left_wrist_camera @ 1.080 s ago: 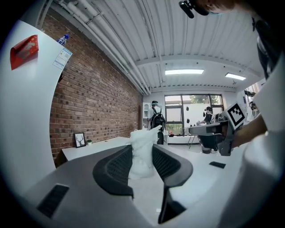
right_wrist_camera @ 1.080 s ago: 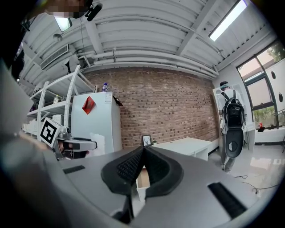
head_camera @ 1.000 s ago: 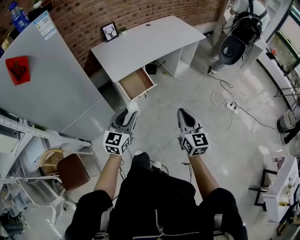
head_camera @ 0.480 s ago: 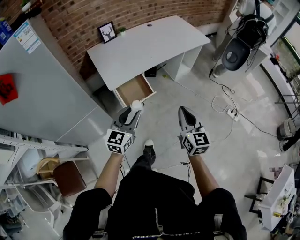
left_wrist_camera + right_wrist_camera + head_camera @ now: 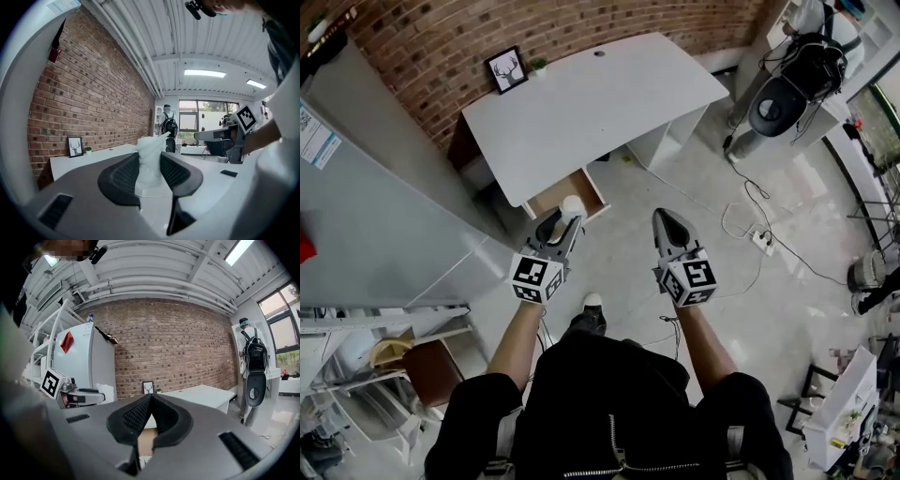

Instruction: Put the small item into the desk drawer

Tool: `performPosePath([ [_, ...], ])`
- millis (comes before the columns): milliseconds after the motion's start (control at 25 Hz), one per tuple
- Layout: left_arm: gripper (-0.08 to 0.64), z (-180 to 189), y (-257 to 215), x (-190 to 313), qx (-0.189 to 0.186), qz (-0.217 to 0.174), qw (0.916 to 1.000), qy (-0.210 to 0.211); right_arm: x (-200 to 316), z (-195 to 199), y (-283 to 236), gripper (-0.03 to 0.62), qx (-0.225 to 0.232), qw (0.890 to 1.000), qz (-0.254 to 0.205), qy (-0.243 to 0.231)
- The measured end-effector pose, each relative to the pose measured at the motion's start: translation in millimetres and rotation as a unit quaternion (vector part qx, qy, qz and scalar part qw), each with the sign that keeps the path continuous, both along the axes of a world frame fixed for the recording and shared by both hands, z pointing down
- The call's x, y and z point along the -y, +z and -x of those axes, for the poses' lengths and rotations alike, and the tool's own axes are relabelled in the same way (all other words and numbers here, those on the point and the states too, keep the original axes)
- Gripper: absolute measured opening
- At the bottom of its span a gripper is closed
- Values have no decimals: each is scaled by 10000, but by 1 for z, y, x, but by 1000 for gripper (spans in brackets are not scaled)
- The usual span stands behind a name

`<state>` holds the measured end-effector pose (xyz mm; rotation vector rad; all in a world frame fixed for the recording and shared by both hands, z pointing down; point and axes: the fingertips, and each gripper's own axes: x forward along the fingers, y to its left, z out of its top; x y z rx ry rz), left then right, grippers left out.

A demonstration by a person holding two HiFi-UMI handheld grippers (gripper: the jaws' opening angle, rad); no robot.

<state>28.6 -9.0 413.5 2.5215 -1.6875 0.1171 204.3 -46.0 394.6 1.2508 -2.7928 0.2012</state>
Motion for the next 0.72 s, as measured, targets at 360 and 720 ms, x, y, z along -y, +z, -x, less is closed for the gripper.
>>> performPosePath([
  [360, 149, 32, 4, 54, -46, 52, 9996, -256, 62, 37, 1, 8, -8, 9996, 50, -293],
  [720, 149, 81, 0, 90, 2, 46, 9955, -943, 122, 102, -1, 8, 0, 9941, 48, -1082],
])
